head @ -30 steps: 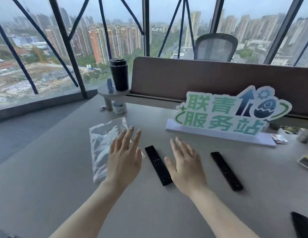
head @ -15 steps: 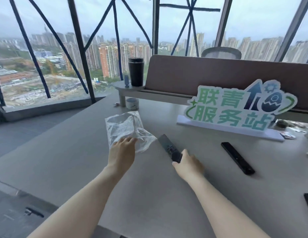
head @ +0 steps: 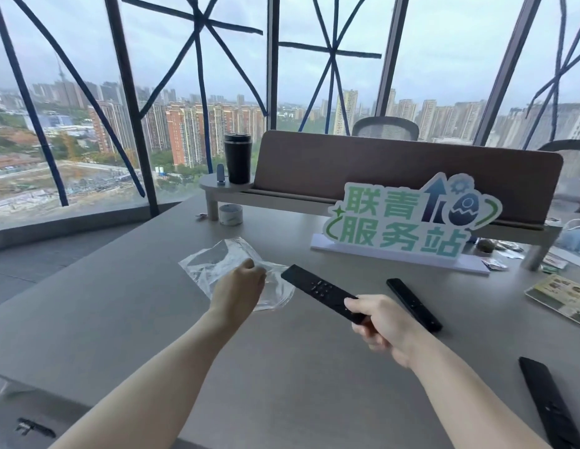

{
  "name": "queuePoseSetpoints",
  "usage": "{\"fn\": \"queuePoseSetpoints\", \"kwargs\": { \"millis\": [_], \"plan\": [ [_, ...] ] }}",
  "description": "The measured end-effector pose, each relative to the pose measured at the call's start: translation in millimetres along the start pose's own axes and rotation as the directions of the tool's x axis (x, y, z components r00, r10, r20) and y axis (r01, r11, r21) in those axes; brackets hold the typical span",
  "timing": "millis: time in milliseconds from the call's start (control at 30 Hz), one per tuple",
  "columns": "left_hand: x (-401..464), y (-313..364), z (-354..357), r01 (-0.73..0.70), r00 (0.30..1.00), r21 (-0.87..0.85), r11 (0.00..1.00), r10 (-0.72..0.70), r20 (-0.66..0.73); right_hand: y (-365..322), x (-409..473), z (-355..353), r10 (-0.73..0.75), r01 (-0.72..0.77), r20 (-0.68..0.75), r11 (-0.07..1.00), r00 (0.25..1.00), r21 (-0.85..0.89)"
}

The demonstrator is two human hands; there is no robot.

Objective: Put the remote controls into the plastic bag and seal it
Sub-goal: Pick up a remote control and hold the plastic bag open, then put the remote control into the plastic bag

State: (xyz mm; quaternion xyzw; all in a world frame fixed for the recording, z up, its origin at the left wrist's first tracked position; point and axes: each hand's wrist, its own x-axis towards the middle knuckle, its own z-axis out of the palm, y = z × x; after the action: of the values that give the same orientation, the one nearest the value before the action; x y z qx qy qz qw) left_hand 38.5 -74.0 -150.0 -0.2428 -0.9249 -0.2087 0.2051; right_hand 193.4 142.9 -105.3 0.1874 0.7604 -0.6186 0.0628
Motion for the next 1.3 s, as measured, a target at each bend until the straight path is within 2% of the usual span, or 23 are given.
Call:
{"fn": "queuePoseSetpoints", "kwargs": {
  "millis": [167, 300, 400, 500, 567, 633, 700, 800, 933, 1000, 1067, 1100, 1167, 1233, 1300],
  "plan": [
    [-5.4, 47.8, -12.7, -0.038, 0.996, -0.167, 0.985, 0.024, -0.089, -6.5, 0.6, 1.8, 0.062, -0.064, 0.054, 0.997, 0.997, 0.038],
    [-5.8, 80.4, -19.6, -0.049, 0.997, -0.316, 0.947, 0.025, -0.078, -8.8, 16.1, 17.2, 0.008, -0.005, -0.016, 0.982, 1.000, 0.187],
    [-5.6, 94.8, -21.7, -0.051, 0.996, -0.344, 0.937, 0.024, -0.082, -2.6, 21.4, 17.0, 0.001, 0.022, -0.101, 0.974, 0.995, 0.226],
    [-8.0, 97.4, -17.1, -0.039, 0.998, -0.345, 0.938, 0.020, -0.060, 9.7, 12.6, -1.2, -0.029, 0.059, -0.234, 0.991, 0.972, 0.123],
    [-11.9, 98.3, -11.2, -0.041, 0.998, -0.355, 0.934, 0.022, -0.058, 20.9, 5.5, -22.1, -0.053, 0.063, -0.380, 0.998, 0.923, 0.013],
    [-16.9, 102.2, -6.4, -0.043, 0.998, -0.366, 0.930, 0.023, -0.060, 38.4, 6.3, -47.7, -0.093, -0.025, -0.547, 0.978, 0.832, -0.205],
    [-21.7, 106.6, -2.6, -0.055, 0.997, -0.391, 0.919, 0.032, -0.067, 58.4, 12.4, -71.1, -0.131, -0.180, -0.647, 0.902, 0.751, -0.393],
    [-27.2, 112.3, 3.1, -0.081, 0.995, -0.402, 0.912, 0.050, -0.087, 79.4, 32.2, -93.8, -0.118, -0.316, -0.684, 0.821, 0.720, -0.475],
    [-30.7, 115.9, 9.5, -0.036, 0.999, -0.407, 0.913, 0.018, -0.047, 86.9, 50.6, -97.5, -0.139, -0.392, -0.664, 0.711, 0.734, -0.583],
    [-31.3, 116.4, 9.6, -0.017, 1.000, -0.387, 0.922, 0.012, -0.016, 89.6, 58.2, -97.9, -0.128, -0.394, -0.638, 0.690, 0.759, -0.607],
    [-29.6, 117.1, 7.0, 0.026, 1.000, -0.390, 0.920, -0.024, 0.009, 89.7, 59.6, -101.0, -0.053, -0.353, -0.591, 0.758, 0.805, -0.548],
    [-27.5, 117.9, 5.5, 0.047, 0.999, -0.403, 0.914, -0.045, 0.014, 88.0, 55.3, -103.6, -0.002, -0.294, -0.548, 0.842, 0.837, -0.452],
    [-21.3, 121.0, 3.8, 0.072, 0.997, -0.416, 0.907, -0.075, 0.008, 81.3, 34.4, -111.4, 0.098, -0.135, -0.434, 0.989, 0.896, -0.055],
    [-14.0, 126.8, 3.4, 0.067, 0.997, -0.422, 0.904, -0.076, -0.003, 76.5, -0.9, -123.9, 0.136, -0.045, -0.323, 0.961, 0.937, 0.274],
    [-7.3, 135.1, 3.5, 0.039, 0.999, -0.436, 0.899, -0.048, -0.010, 69.2, -40.9, -130.3, 0.099, -0.010, -0.208, 0.919, 0.973, 0.393]
  ]
}}
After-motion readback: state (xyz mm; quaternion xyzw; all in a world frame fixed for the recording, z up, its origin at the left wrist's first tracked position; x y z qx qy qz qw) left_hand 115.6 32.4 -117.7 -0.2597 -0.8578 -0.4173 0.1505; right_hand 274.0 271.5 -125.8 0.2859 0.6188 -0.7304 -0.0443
